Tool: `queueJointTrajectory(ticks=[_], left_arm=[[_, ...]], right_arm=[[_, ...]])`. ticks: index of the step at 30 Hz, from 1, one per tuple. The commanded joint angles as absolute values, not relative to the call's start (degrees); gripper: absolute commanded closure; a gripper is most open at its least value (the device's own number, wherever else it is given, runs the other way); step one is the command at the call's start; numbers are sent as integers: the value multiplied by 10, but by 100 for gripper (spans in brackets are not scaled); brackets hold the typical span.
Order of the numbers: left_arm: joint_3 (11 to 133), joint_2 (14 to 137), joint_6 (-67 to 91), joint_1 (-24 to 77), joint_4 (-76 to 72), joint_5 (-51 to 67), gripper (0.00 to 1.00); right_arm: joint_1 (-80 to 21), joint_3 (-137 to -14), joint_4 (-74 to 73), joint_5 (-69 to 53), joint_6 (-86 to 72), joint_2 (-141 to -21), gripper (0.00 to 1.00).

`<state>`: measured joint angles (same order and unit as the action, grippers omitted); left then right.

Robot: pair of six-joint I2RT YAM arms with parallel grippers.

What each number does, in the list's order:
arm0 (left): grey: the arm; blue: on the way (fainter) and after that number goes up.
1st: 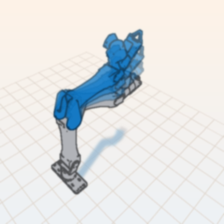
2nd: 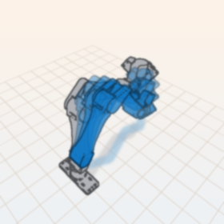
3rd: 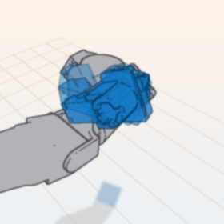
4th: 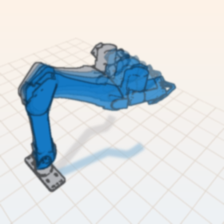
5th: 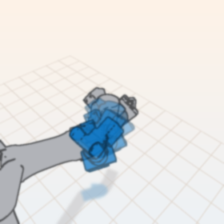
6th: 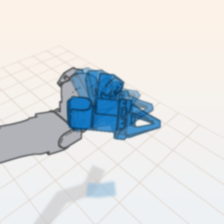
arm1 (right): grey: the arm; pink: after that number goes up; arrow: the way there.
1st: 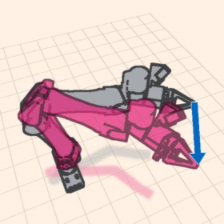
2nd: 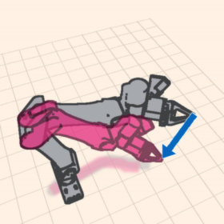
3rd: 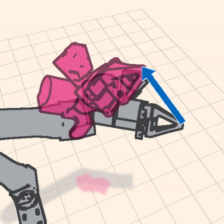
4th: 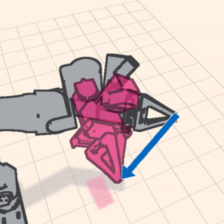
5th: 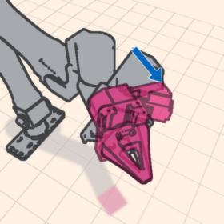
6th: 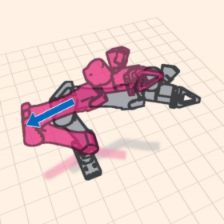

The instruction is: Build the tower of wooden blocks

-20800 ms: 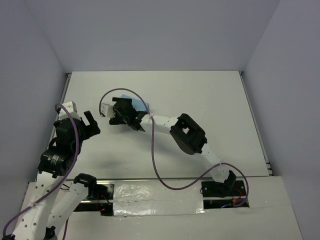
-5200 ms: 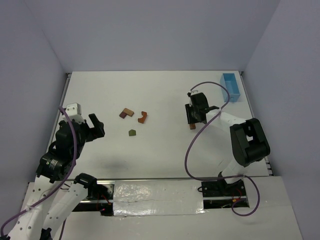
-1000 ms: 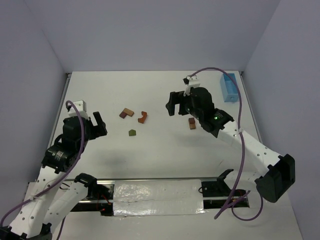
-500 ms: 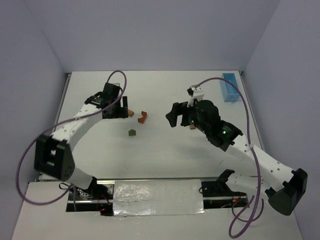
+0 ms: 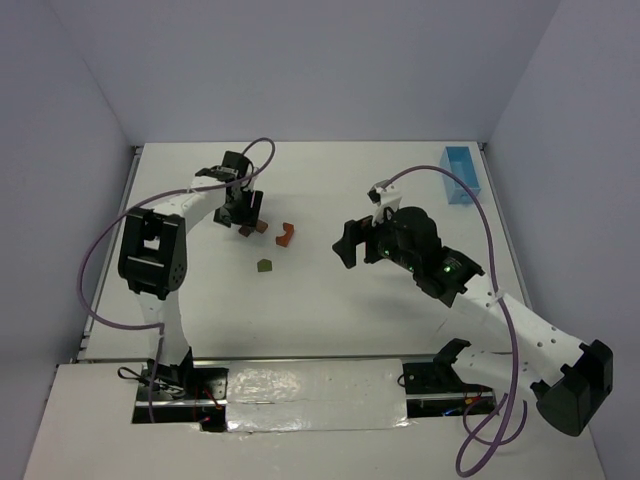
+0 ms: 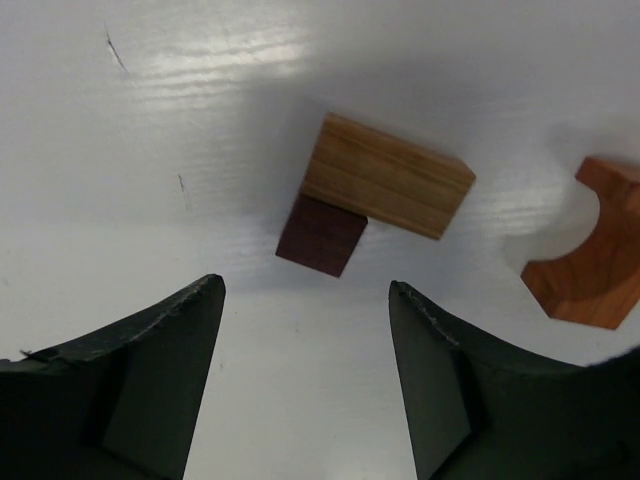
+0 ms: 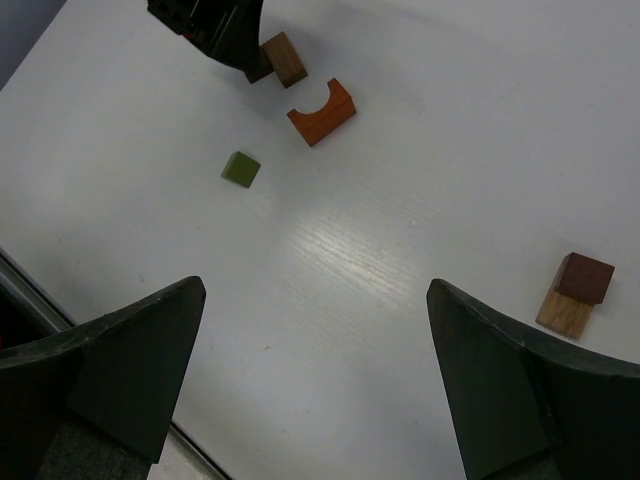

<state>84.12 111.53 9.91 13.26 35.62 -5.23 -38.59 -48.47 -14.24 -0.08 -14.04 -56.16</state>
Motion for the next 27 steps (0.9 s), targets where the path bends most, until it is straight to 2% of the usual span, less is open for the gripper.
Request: queueJointTrajectory(ticks=[1,11,14,21,27], left_arm=[[878,1152,58,115,365,-27,25],[862,1153,51,112,338,7,27],[859,1152,52,112,332,8,37],[865,1164,55,114,335,11,42],[860,1158,52,121,338,3,55]], right_arm=[[-382,-485,-116,-27,-114,-568,0],[-379,-478,-108,-25,-108,-569,0],[-379,-474,-107,-25,-109,-565,0],[-379,-470,-111,-25,-108,-557,0],[-380,-471,-112,-28,-108,-561,0]])
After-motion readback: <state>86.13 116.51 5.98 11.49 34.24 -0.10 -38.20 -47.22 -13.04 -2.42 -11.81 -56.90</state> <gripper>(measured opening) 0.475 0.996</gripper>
